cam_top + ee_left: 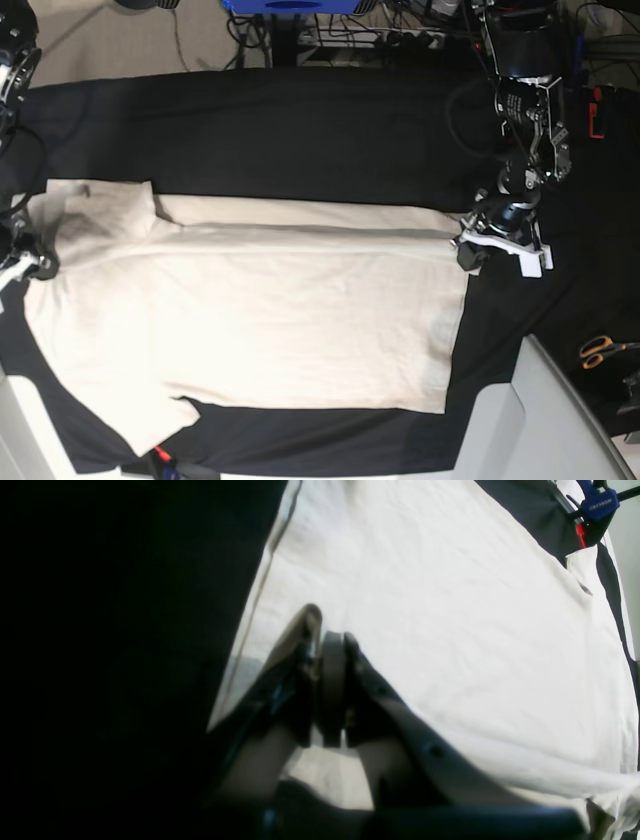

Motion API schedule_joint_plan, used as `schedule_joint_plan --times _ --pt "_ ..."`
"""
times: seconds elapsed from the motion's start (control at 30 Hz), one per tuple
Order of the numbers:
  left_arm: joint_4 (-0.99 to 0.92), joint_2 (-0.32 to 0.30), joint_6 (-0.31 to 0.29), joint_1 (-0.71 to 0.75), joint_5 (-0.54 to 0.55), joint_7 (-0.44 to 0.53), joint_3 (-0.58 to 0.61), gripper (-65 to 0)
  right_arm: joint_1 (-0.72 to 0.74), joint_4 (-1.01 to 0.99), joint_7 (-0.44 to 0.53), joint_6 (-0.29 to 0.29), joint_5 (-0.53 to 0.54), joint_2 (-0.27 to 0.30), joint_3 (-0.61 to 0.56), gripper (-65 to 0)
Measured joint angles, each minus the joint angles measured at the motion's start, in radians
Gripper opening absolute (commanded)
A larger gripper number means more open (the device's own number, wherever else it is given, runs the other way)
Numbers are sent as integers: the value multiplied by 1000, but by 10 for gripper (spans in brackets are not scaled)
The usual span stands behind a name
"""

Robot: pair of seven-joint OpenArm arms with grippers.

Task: Fold the T-shirt properly
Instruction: 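Lift the gripped shirt edge and fold it over toward the shirt's middle, then release the folded edge and regrasp the folded shirt edge with both grippers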

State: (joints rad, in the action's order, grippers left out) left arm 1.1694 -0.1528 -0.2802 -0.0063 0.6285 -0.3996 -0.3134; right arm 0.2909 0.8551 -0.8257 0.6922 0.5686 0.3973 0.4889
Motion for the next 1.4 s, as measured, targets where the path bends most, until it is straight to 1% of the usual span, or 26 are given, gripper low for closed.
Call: schedule_joint_plan --times 0.1,0.17,0.33,0.57,0.7,0.73,0.77,0.83,0.87,0.9,0.93,0.97,1.03,1.07,1.1,1.17,1.23,1.3,1.33,1.37,1.4 --pt "0 0 0 -13 -2 -1 0 -650 16 0 26 -3 0 3 -74 -642" --pt "0 0 0 -23 0 1 1 -650 36 -23 57 2 8 0 -103 -642" --pt "-2 0 1 -23 -1 2 1 -650 58 -126 99 -3 4 2 -106 -642" --pt "-61 0 1 -74 -1 5 3 -650 60 -136 120 -2 4 2 -107 -642" --pt "-75 0 1 -91 0 3 3 -650 58 -136 127 -3 4 2 -107 -629" --pt "-75 0 0 -94 -1 3 4 -650 58 -136 141 -3 4 2 -107 -605" --pt "-76 0 1 -97 -1 3 6 -650 58 -136 154 -3 4 2 -107 -558" --pt "-76 0 0 -100 -1 3 6 -650 59 -136 156 -2 4 2 -107 -438" --pt "-76 0 0 -100 0 3 4 -650 58 -136 157 -2 8 2 -106 -365" --pt "-76 0 0 -99 0 3 -1 -615 58 -135 156 -2 7 0 -97 -303" --pt "-76 0 0 -98 -1 4 -3 -533 58 -135 154 -2 8 -3 -71 -245" --pt "-76 0 1 -98 0 4 -7 -471 58 -135 151 -2 8 -5 -32 -221" --pt "-74 4 -3 -100 3 4 -51 -370 57 -128 155 -3 8 -6 50 -218" --pt "-65 7 -3 -100 5 2 -93 -341 54 -114 149 -3 3 -4 83 -218" --pt "-48 10 1 -99 5 4 -134 -324 47 -87 145 -3 0 -3 113 -218" --pt "22 8 20 -89 1 -1 -182 -321 25 -19 116 -2 11 -5 172 -218" --pt "117 -2 14 -66 53 9 -186 -321 0 69 48 -2 7 -19 252 -218" --pt "219 -6 -6 -13 132 21 -187 -319 -37 156 -19 -3 27 -61 399 -218" --pt "257 -5 -7 23 156 25 -187 -319 -58 203 -69 -2 24 -93 491 -218" --pt "288 -2 -8 69 169 16 -184 -318 -86 241 -106 -2 23 -128 574 -218" --pt "314 -3 6 118 166 2 -178 -316 -118 270 -150 -8 9 -163 645 -218"
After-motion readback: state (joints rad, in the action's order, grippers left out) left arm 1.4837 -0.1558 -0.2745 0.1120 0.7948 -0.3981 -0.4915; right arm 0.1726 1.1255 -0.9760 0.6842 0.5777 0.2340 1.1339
